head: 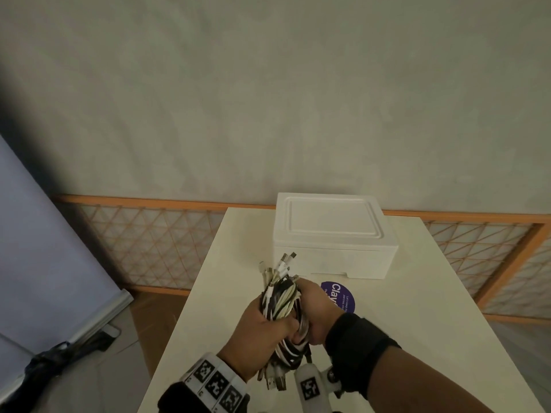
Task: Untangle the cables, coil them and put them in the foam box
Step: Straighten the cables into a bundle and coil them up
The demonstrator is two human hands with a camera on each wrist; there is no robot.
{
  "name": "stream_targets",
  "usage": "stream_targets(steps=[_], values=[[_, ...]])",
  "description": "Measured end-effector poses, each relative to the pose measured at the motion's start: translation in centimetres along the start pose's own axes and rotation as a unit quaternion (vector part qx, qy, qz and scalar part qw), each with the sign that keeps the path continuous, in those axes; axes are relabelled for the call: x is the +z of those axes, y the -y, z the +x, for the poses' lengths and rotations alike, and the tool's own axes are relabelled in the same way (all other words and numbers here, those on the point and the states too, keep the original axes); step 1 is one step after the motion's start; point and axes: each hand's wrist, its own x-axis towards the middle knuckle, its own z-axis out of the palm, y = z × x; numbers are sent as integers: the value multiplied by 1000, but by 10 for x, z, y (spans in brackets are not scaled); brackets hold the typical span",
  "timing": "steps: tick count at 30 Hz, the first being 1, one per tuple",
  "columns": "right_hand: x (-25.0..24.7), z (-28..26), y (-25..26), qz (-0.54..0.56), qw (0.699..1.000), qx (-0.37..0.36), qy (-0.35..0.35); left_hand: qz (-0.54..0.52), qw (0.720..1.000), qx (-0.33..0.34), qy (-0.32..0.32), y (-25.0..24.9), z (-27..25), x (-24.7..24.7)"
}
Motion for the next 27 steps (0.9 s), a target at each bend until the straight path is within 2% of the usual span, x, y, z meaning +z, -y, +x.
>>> stream_targets(steps=[1, 3, 5, 6, 8, 9, 11, 12, 13, 14, 16, 18, 20, 23, 25, 27], values=[[3, -1, 1, -14, 1000, 8, 20, -11, 1000, 1, 9, -1, 1, -3], [4, 8, 5, -39, 999, 5, -8, -37, 999, -17, -15, 2, 7, -10], [2, 19, 8, -145, 986, -38, -79, -56, 996, -44, -58, 7, 13, -21], [4, 18, 11, -241, 961, -68, -119, -56, 994, -62, -68, 9, 15, -27], [1, 15, 13, -422, 865, -171, -212, -37, 991, -101, -78, 15, 18, -40], [3, 13, 12, -465, 824, -229, -229, -29, 989, -120, -78, 18, 19, -47], [14, 6, 7, -532, 766, -297, -204, -15, 987, -146, -63, 23, 20, -55], [20, 5, 3, -580, 733, -305, -180, -1, 988, -150, -42, 23, 20, -56], [26, 6, -1, -606, 715, -311, -157, 19, 989, -149, -14, 23, 20, -56], [28, 10, -4, -603, 721, -313, -138, 39, 989, -145, 19, 21, 20, -54], [28, 16, -5, -517, 789, -312, -112, 63, 987, -131, 62, 18, 18, -52], [26, 21, -8, -412, 851, -307, -108, 84, 988, -115, 61, 12, 18, -55], [21, 24, -15, -324, 893, -291, -112, 93, 989, -101, 53, 8, 21, -61], [23, 23, -25, -282, 909, -280, -124, 110, 989, -95, 38, 5, 27, -63], [24, 27, -22, -308, 897, -272, -162, 116, 987, -107, 10, 9, 31, -60], [19, 34, -12, -377, 867, -260, -196, 137, 985, -102, -26, 18, 35, -55]])
